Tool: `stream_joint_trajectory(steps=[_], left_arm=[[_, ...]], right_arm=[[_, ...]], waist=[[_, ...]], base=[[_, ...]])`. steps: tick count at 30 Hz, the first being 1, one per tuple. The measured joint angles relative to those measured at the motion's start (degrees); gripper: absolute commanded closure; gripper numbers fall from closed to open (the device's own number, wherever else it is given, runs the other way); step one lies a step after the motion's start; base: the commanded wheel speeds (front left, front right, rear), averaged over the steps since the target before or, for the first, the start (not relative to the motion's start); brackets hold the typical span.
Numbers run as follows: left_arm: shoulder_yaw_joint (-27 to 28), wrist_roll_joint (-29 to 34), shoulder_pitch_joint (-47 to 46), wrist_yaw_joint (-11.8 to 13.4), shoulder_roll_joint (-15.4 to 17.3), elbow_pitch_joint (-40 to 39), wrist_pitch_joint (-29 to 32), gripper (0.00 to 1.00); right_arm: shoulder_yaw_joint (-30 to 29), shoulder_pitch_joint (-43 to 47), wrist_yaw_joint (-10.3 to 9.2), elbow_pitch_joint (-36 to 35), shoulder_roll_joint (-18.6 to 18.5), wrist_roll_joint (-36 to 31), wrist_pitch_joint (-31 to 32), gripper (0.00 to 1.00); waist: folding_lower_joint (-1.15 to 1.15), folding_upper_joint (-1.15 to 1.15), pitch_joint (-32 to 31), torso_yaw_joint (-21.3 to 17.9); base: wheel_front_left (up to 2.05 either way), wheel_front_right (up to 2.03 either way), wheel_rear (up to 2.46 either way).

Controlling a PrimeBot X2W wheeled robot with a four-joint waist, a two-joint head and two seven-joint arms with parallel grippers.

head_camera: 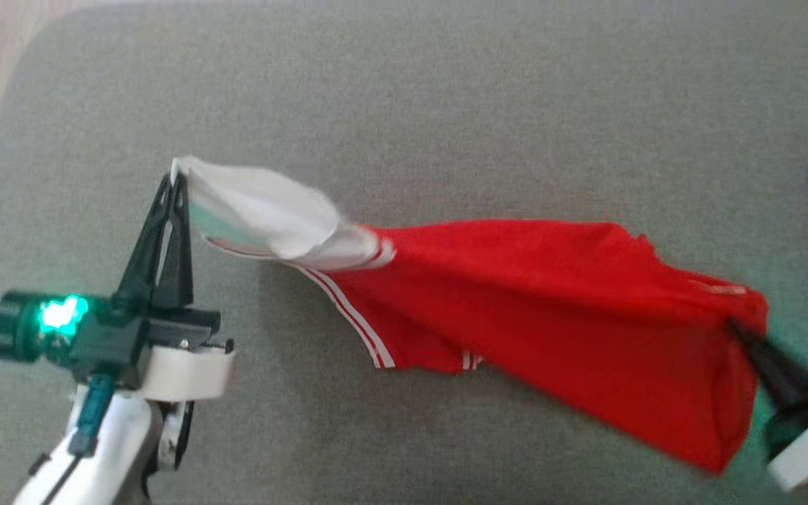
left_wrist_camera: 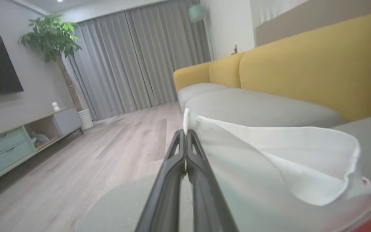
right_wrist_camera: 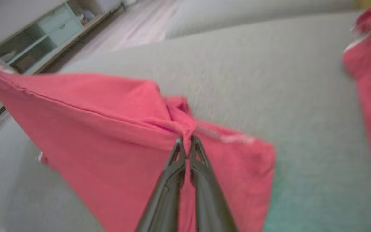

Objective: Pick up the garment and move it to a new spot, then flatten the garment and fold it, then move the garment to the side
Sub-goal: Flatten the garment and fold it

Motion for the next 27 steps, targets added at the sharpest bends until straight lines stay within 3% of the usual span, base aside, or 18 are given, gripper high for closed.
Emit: stream_joint_trajectory(steps=[6, 12, 17, 21, 26, 27], left_arm=[[0.6, -0.62, -7.23, -5.13, 2.74, -6.92, -0.47, 1.0], [1.77, -0.54, -22.09, -10.81, 5.02, -11.33, 2.43, 1.0], [2.21, -0.53, -33.83, -14.14, 5.42, -11.55, 4.99, 1.0], [2.2, -1.49, -40.99, -16.82, 4.61, -8.0, 6.57, 1.0], [1.38, -4.63, -47.12, -20.76, 2.2, 2.98, 8.98, 1.0], [1.38, -4.63, -47.12, -20.76, 2.2, 2.98, 8.98, 1.0]], right_arm=[[-14.45, 1.49, 0.0, -9.95, -7.31, 5.82, 1.12, 1.0], [-31.04, 2.68, 0.0, -18.69, -12.98, 9.55, 6.66, 1.0], [-40.27, 0.04, 0.0, -23.29, -16.84, 10.27, 12.23, 1.0], [-41.03, -5.53, 0.0, -23.62, -19.04, 11.82, 14.88, 1.0], [-30.16, -18.26, 0.0, -19.81, -20.59, 13.13, 15.08, 1.0], [-30.16, -18.26, 0.0, -19.81, -20.59, 13.13, 15.08, 1.0]], waist=[[0.0, 0.0, -4.07, -0.69], [-0.01, 0.0, -8.57, -1.23], [-0.02, 0.0, -11.21, -1.68], [-0.02, 0.0, -10.98, -1.91], [-0.01, 0.0, -7.99, -2.26], [-0.01, 0.0, -7.99, -2.26]], base=[[0.0, 0.0, 0.0], [0.0, 0.0, 0.0], [0.0, 0.0, 0.0], [0.0, 0.0, 0.0], [0.0, 0.0, 0.0], [0.0, 0.0, 0.0]])
